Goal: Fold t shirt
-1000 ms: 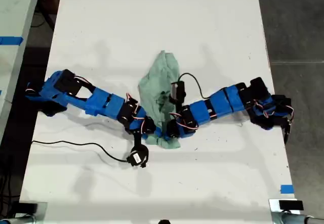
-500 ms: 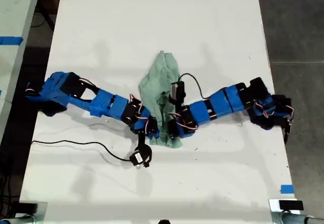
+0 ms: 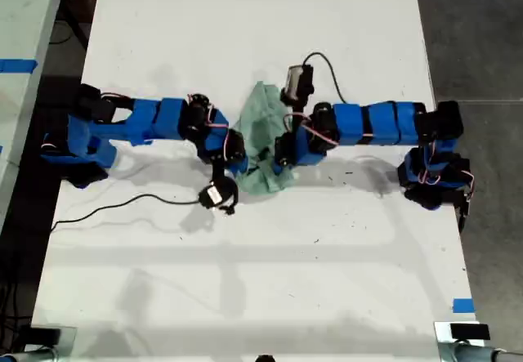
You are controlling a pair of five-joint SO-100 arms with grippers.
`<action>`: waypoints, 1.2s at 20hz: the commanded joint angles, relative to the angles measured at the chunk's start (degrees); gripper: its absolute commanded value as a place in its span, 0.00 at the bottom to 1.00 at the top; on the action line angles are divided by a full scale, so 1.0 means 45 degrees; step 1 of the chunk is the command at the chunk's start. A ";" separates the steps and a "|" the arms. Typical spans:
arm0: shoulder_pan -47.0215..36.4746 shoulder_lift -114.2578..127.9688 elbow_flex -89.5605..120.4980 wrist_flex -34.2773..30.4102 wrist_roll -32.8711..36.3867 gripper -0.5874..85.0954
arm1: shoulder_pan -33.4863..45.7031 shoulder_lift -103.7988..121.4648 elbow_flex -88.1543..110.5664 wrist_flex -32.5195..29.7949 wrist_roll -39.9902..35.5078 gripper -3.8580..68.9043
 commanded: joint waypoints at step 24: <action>0.1504 2.2598 1.7754 -0.3633 0.1094 0.01 | 0.0645 2.4805 1.8105 -0.1035 -0.1543 0.08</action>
